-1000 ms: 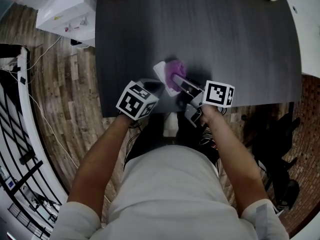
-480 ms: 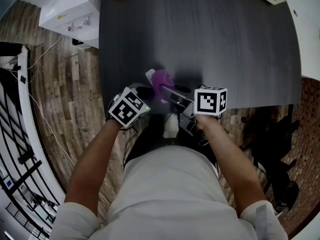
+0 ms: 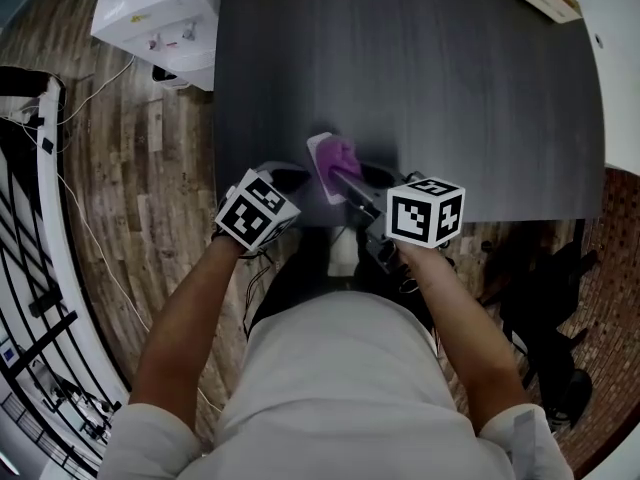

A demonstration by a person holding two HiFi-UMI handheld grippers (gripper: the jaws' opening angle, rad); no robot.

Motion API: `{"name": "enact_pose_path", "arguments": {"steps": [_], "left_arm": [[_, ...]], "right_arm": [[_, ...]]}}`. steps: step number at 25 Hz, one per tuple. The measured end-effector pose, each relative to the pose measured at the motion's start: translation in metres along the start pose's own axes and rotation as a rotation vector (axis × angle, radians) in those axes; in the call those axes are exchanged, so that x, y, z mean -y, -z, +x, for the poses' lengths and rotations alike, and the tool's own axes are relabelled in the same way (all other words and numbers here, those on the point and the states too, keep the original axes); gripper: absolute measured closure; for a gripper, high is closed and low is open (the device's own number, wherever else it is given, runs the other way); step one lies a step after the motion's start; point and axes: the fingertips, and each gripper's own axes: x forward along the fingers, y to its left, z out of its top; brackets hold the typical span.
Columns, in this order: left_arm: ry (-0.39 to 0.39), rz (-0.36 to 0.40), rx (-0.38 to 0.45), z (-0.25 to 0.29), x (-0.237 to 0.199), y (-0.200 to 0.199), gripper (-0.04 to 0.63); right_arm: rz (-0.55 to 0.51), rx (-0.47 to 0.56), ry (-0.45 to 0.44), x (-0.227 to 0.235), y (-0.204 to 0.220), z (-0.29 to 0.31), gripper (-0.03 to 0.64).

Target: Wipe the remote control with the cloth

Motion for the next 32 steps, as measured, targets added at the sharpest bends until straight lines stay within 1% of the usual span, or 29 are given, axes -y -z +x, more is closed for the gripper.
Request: {"name": "enact_pose_path", "arguments": {"steps": [1,2,3,5,6,7,8,9,10,14,17,19,20,21,24,26,28,32], "left_arm": [[-0.002,-0.011,0.007,-0.001,0.000,-0.001,0.580],[-0.004,-0.019,0.011,-0.001,0.000,-0.002,0.580],[-0.008,-0.023,0.011,0.000,0.001,-0.002,0.580],[-0.018,-0.027,0.003,0.002,0.001,-0.003,0.580],[-0.021,-0.032,0.002,0.004,0.001,-0.005,0.580],[-0.023,-0.038,0.003,0.005,0.001,-0.006,0.580],[-0.026,-0.043,0.003,0.006,0.001,-0.007,0.580],[-0.027,-0.047,0.002,0.008,0.002,-0.008,0.580],[-0.027,-0.050,0.000,0.009,0.002,-0.009,0.580],[-0.026,-0.062,-0.006,0.013,0.004,-0.009,0.580],[-0.023,-0.070,0.004,0.013,0.004,-0.009,0.580],[-0.020,-0.069,0.006,0.013,0.004,-0.009,0.580],[-0.019,-0.068,0.006,0.013,0.004,-0.009,0.580],[-0.017,-0.069,0.008,0.013,0.003,-0.008,0.580],[0.000,-0.073,0.021,0.013,0.002,-0.004,0.580],[0.011,-0.051,0.016,0.012,0.001,-0.001,0.580],[0.017,0.005,-0.011,0.012,-0.001,0.003,0.580],[0.038,0.168,-0.075,0.008,0.001,0.010,0.580]], "right_arm": [[-0.073,-0.030,0.082,0.011,0.000,-0.008,0.495],[-0.173,-0.079,0.184,0.024,0.001,-0.017,0.495],[-0.302,-0.145,0.302,0.038,0.003,-0.027,0.495],[-0.633,-0.315,0.543,0.066,0.008,-0.043,0.495],[-0.814,-0.400,0.642,0.076,0.009,-0.047,0.495],[-0.977,-0.470,0.714,0.083,0.010,-0.048,0.495],[-1.107,-0.520,0.759,0.087,0.011,-0.046,0.495],[-1.195,-0.551,0.782,0.088,0.012,-0.042,0.495],[-1.250,-0.569,0.792,0.088,0.013,-0.038,0.495],[-1.375,-0.628,0.786,0.079,0.021,-0.027,0.495],[-1.519,-0.689,0.757,0.068,0.030,-0.017,0.497],[-1.585,-0.701,0.727,0.060,0.035,-0.010,0.500],[-1.593,-0.693,0.711,0.056,0.037,-0.006,0.500],[-1.581,-0.681,0.697,0.052,0.038,-0.004,0.502],[-1.470,-0.630,0.655,0.046,0.039,-0.004,0.503],[-1.418,-0.591,0.622,0.040,0.039,-0.004,0.504],[-1.369,-0.542,0.578,0.029,0.039,-0.003,0.505],[-1.309,-0.471,0.495,0.004,0.042,0.003,0.505]]}}
